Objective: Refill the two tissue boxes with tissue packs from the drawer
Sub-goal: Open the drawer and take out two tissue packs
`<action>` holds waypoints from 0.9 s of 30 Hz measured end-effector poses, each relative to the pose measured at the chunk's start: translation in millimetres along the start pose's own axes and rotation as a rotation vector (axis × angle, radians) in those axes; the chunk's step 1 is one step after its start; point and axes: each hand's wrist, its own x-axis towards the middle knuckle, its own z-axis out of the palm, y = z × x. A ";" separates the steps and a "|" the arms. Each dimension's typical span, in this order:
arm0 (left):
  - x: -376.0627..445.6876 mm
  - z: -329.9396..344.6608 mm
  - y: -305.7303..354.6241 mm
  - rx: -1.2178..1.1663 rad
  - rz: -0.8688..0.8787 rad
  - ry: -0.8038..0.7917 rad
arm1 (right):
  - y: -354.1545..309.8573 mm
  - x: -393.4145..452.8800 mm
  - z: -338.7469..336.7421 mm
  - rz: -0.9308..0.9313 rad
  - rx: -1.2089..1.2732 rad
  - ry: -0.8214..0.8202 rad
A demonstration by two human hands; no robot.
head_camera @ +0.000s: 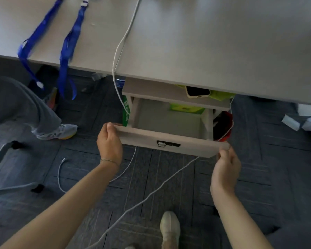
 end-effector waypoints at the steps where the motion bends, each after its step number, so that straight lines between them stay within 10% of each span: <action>1: -2.7 -4.3 -2.9 -0.004 -0.013 0.014 | 2.1 -8.9 -3.7 -0.005 -0.010 0.017; 17: -75.1 -47.9 -27.0 -0.045 -0.141 0.223 | 32.5 -95.2 -65.3 0.068 -0.144 0.133; 27: -63.6 6.6 52.4 0.213 0.298 -0.060 | -35.3 -38.6 -16.8 -0.353 -0.447 -0.112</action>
